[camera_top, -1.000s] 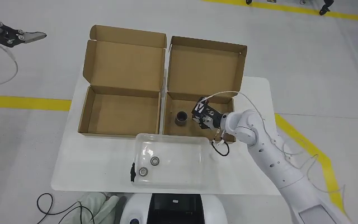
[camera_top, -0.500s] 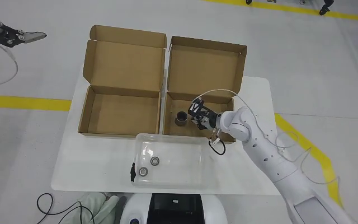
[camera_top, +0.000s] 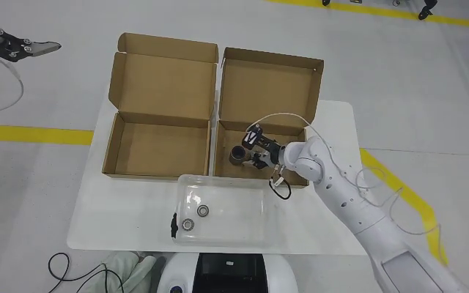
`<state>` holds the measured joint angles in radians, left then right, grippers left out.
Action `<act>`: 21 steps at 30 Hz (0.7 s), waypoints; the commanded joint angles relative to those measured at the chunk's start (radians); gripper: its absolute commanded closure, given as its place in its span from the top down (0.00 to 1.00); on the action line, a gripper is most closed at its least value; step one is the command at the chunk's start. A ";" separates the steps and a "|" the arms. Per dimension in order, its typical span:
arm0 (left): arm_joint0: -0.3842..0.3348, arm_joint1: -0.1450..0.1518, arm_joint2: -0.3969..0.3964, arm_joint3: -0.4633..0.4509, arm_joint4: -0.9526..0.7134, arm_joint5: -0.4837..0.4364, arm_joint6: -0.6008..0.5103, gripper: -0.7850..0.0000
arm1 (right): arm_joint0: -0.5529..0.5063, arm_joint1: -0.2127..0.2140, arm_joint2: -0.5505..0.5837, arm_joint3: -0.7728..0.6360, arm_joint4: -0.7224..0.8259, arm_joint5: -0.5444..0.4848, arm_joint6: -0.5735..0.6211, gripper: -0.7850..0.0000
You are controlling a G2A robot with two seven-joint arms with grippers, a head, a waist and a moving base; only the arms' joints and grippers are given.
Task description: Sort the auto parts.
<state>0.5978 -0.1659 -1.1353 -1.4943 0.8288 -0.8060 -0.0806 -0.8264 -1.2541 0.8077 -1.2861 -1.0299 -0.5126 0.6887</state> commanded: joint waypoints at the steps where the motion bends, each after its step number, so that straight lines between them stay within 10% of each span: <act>1: 0.000 0.000 0.000 0.000 0.000 0.000 0.000 1.00 | -0.021 0.010 0.020 -0.049 -0.030 0.014 0.008 1.00; 21: 0.000 0.000 0.000 0.000 0.000 0.000 0.000 1.00 | -0.325 0.062 0.037 -0.541 -0.231 -0.061 -0.194 1.00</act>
<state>0.5978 -0.1659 -1.1353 -1.4943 0.8288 -0.8060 -0.0806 -1.1442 -1.1914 0.8566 -1.8209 -1.2464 -0.5778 0.5008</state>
